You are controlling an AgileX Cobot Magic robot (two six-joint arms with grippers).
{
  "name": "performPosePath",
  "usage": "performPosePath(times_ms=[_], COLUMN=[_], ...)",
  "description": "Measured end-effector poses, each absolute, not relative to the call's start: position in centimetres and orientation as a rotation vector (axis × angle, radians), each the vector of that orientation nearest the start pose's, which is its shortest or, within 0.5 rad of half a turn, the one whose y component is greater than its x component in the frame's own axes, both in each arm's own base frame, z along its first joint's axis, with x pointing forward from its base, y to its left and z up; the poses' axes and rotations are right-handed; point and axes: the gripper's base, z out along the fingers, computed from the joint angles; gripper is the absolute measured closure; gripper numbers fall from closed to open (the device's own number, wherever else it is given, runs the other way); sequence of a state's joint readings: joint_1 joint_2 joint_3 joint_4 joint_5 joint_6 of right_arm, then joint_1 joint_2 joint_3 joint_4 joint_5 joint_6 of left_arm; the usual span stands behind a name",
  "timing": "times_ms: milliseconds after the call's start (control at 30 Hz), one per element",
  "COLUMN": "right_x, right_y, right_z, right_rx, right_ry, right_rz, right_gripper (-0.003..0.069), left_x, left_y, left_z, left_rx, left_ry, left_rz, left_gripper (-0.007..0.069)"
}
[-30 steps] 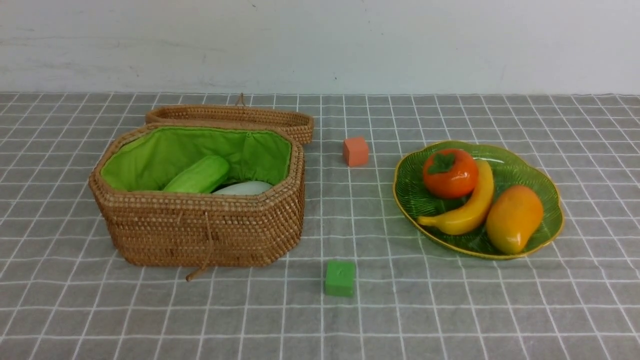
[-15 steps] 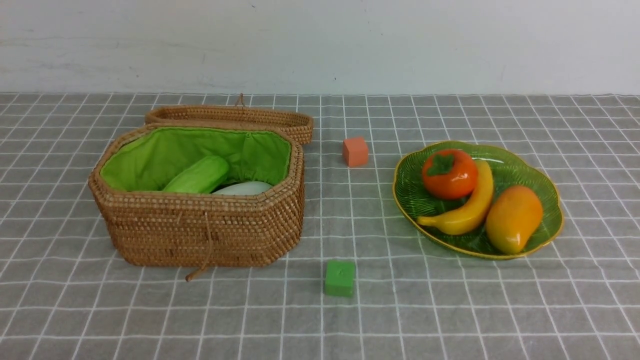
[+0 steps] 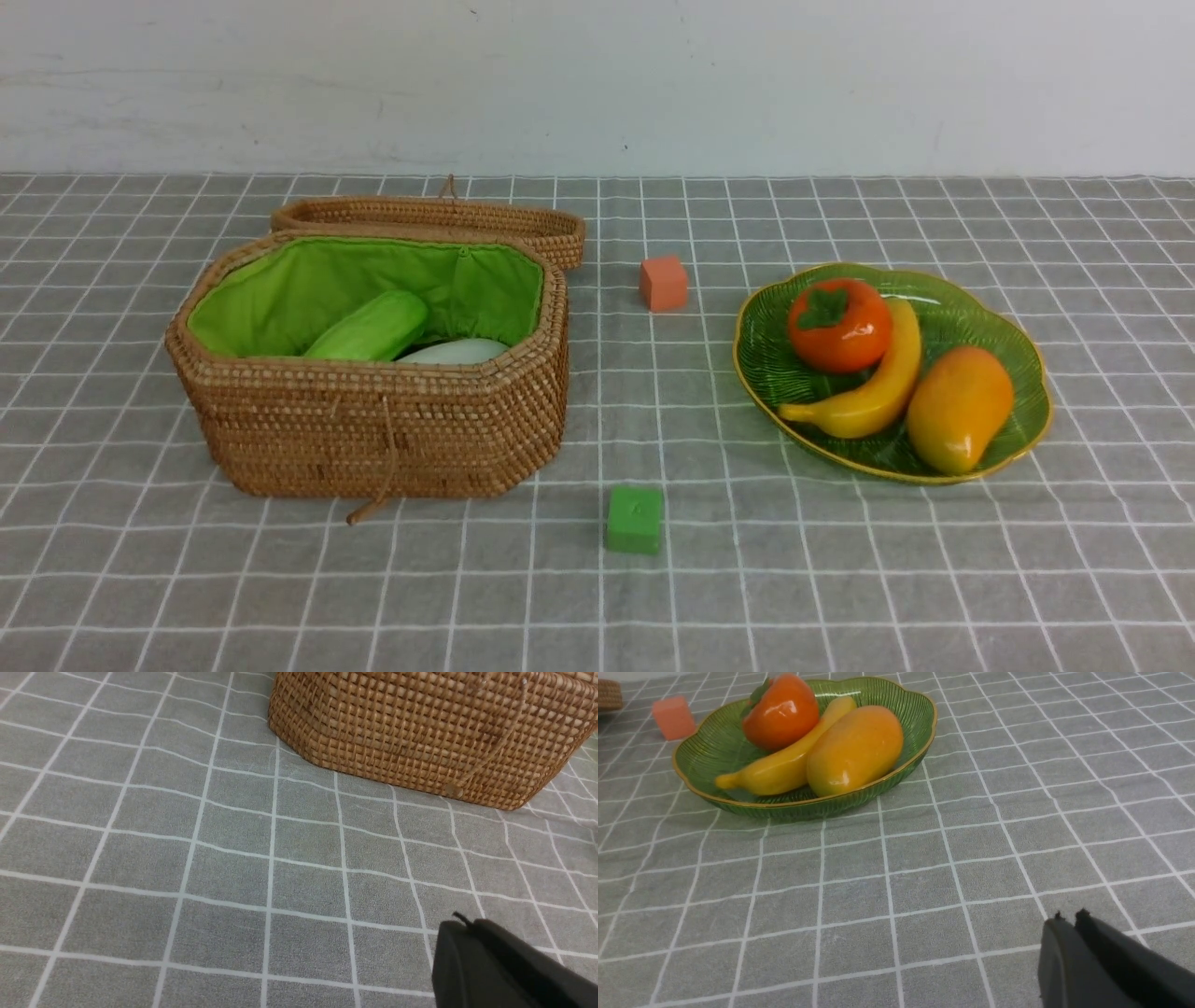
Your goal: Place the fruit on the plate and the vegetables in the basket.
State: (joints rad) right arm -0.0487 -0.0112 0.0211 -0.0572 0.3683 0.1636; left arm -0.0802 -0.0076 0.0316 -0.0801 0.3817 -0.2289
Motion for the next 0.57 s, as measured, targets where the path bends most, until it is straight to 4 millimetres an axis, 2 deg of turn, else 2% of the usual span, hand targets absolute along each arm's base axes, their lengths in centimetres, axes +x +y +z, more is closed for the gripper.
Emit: performPosePath(times_ms=[567], right_x=[5.25], right_y=[-0.44], right_z=[17.36], right_rx=[0.162], right_ry=[1.854], right_rz=[0.024], right_gripper=[0.0611], left_x=[5.22], left_y=[-0.69], left_z=[16.88], left_rx=[-0.191], left_ry=[1.889], left_rz=[-0.29], left_gripper=[0.0637])
